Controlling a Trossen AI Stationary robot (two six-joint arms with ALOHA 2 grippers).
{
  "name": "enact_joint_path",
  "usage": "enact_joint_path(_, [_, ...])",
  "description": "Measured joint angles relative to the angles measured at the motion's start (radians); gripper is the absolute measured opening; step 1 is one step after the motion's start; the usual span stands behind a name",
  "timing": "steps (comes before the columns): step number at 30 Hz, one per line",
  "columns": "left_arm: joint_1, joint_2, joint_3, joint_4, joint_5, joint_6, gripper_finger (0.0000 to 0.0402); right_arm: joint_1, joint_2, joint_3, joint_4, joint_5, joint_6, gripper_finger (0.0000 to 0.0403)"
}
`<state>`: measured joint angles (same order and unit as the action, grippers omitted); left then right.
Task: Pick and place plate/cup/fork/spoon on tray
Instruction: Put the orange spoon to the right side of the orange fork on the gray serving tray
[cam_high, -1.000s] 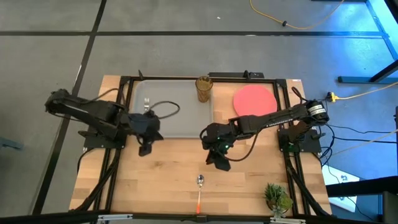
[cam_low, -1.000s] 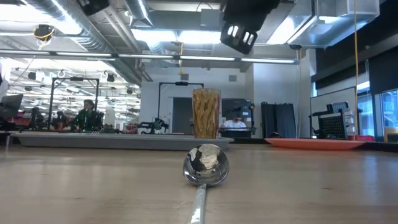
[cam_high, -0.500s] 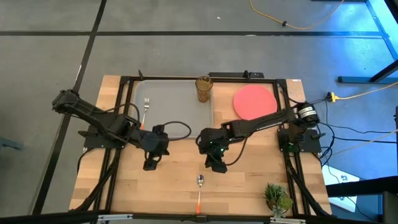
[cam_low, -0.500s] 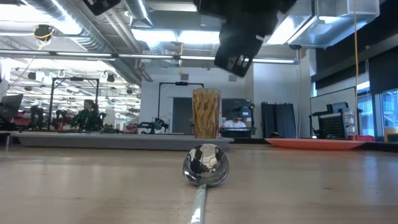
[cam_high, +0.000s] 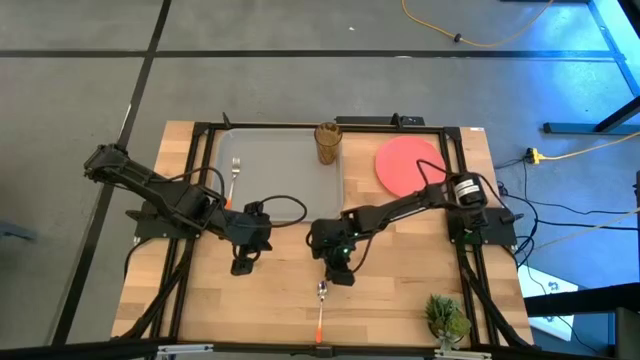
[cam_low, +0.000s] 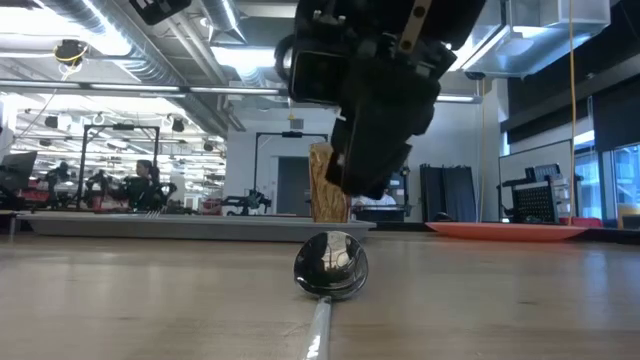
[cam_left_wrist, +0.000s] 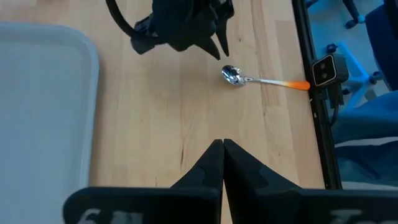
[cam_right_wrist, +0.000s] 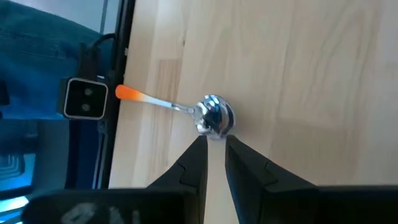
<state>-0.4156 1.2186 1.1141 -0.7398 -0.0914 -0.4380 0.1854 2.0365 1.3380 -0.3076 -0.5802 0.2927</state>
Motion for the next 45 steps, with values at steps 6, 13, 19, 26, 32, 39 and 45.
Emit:
enact_joint_path(6, [0.0,0.0,0.0,0.001,0.0,0.0,0.0,0.005,0.044,0.0,0.067,-0.066,0.067,0.0058])
enact_joint_path(13, [0.0,0.0,0.0,0.001,0.0,0.0,0.0,0.01,0.073,0.0,0.098,-0.064,0.069,0.0058])
enact_joint_path(19, [0.0,0.0,0.0,0.001,0.0,0.0,0.0,0.01,0.068,0.023,0.095,-0.051,0.069,0.0058])
enact_joint_path(26, [0.0,0.0,0.0,0.001,0.0,0.0,0.0,0.01,0.065,0.072,0.041,-0.013,0.071,0.0058])
enact_joint_path(32, [0.0,0.0,0.0,0.001,0.0,0.003,0.0,0.01,0.065,0.063,-0.029,0.017,0.077,0.0058])
enact_joint_path(39, [0.0,0.0,0.0,0.001,0.0,0.003,0.0,0.01,0.065,0.063,-0.031,0.034,0.072,0.0058])
enact_joint_path(45, [0.0,0.0,0.0,0.001,0.0,0.003,0.0,0.01,0.065,0.063,-0.031,0.036,0.072,0.0058])
